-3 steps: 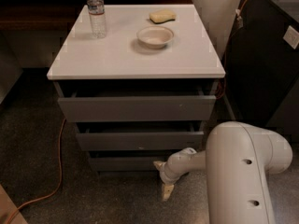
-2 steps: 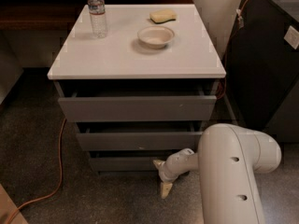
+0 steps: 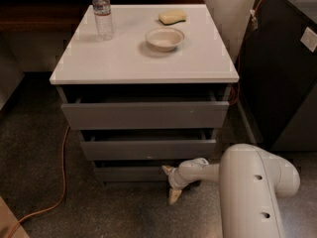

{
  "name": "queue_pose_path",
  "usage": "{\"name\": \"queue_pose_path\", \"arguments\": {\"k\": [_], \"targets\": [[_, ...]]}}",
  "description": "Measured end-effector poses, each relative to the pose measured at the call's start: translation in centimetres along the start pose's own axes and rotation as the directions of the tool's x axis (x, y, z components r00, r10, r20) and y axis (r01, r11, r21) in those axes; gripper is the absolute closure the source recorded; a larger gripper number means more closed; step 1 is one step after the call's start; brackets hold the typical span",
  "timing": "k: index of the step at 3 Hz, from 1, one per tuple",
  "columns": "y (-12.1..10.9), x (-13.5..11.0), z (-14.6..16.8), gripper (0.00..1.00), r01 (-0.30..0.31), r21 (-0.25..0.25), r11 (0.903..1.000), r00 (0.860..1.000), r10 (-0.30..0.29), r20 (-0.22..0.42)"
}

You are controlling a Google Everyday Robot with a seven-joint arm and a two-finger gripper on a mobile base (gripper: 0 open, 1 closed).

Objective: Open bottom drawer

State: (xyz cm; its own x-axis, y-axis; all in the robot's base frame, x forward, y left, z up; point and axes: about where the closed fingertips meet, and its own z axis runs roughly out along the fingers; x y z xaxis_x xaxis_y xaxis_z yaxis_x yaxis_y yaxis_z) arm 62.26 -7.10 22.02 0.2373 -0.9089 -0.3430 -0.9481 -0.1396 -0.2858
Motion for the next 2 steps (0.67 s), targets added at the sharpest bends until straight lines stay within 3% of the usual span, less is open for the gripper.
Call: {"name": "queue_pose_path", "arguments": {"k": [2], "targets": [[-3.0, 0.6, 2.0, 0.0, 0.013, 0.049, 0.9987, 1.0, -0.014, 0.017]]}}
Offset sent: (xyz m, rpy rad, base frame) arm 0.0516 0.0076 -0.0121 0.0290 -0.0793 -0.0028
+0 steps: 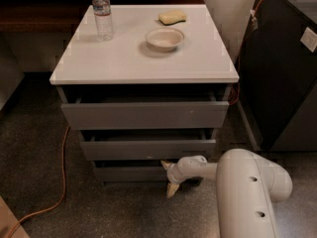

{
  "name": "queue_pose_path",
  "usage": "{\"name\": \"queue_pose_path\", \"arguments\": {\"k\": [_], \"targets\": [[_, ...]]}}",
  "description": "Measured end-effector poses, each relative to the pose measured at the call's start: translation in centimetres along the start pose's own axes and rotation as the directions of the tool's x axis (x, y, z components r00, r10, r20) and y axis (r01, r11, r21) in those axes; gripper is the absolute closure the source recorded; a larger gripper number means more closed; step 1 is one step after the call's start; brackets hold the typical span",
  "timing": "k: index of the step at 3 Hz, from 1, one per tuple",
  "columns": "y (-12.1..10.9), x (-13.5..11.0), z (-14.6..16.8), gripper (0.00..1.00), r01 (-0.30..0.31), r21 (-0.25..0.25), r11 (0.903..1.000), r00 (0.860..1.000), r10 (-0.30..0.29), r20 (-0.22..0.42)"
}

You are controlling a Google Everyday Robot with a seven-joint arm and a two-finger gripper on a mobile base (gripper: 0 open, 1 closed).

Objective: Open bottom drawer

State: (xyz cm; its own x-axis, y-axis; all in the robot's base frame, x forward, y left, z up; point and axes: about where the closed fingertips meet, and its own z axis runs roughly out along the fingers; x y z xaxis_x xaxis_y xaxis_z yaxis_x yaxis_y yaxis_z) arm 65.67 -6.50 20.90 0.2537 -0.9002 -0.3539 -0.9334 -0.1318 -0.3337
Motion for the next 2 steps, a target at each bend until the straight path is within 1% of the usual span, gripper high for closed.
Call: {"name": "queue_pose_path", "arguments": {"k": [1, 2], "targets": [[-0.6, 0.6, 1.3, 0.02, -0.009, 0.003, 1.0, 1.0, 0.009, -0.018], [-0.6, 1.1, 2.3, 0.26, -0.024, -0.008, 0.9997, 0.999, 0.024, -0.031]]}}
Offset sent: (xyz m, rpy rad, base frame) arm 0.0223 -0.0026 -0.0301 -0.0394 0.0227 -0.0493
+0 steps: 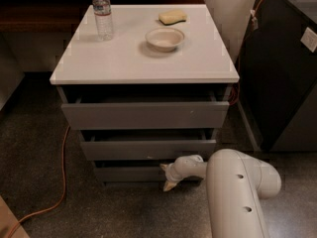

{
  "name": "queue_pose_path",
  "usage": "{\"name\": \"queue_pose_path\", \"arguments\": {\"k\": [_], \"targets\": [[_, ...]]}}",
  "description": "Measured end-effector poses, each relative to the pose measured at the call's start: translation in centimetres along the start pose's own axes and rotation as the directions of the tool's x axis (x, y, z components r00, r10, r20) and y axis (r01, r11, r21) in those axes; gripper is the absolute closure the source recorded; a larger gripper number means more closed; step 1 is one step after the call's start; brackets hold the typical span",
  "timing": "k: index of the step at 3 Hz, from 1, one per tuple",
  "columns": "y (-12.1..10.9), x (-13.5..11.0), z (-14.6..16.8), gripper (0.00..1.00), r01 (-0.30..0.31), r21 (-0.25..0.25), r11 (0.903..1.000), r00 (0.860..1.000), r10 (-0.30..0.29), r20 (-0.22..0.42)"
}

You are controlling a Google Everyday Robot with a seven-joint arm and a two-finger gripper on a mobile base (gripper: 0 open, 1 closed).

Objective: Open bottom drawer

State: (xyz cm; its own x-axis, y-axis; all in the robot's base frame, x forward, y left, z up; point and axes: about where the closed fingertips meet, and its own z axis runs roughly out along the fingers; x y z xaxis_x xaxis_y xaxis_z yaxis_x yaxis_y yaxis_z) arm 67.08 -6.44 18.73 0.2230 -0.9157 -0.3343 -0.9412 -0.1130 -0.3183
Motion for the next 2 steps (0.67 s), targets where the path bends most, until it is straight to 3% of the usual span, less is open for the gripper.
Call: {"name": "queue_pose_path", "arguments": {"k": [2], "targets": [[1.38, -0.13, 0.25, 0.72, -0.02, -0.023, 0.9995, 1.0, 0.02, -0.013]]}}
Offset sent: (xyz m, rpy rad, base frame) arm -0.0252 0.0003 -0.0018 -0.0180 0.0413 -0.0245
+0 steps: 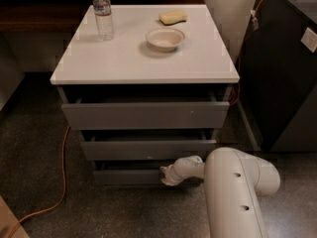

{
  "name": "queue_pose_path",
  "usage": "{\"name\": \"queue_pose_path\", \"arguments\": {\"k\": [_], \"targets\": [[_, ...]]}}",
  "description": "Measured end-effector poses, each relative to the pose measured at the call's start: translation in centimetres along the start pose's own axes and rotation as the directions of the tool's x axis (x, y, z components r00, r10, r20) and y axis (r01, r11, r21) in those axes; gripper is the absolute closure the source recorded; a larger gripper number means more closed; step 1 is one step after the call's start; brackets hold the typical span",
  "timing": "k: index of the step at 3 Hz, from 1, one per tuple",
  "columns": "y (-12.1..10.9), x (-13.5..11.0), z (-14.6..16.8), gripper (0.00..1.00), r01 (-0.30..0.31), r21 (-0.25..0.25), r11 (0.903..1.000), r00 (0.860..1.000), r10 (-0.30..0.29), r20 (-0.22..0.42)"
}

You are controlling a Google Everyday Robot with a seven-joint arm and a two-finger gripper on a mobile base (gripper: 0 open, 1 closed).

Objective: Open bottom drawer

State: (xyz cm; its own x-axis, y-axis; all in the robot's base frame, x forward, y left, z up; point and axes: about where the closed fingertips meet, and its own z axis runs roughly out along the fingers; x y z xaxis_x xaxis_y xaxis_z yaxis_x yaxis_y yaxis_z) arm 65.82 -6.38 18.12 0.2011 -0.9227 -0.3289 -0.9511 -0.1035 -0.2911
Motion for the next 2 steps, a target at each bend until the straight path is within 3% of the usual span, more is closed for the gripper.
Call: {"name": "queue_pose_path", "arguments": {"k": [1, 2], "targets": [[-0.03, -0.15, -0.42, 0.95, -0.002, 0.0, 1.0, 1.0, 0.002, 0.0], [-0.13, -0.26, -0.75, 1.0, -0.002, 0.0, 1.0, 1.0, 0.002, 0.0]]}}
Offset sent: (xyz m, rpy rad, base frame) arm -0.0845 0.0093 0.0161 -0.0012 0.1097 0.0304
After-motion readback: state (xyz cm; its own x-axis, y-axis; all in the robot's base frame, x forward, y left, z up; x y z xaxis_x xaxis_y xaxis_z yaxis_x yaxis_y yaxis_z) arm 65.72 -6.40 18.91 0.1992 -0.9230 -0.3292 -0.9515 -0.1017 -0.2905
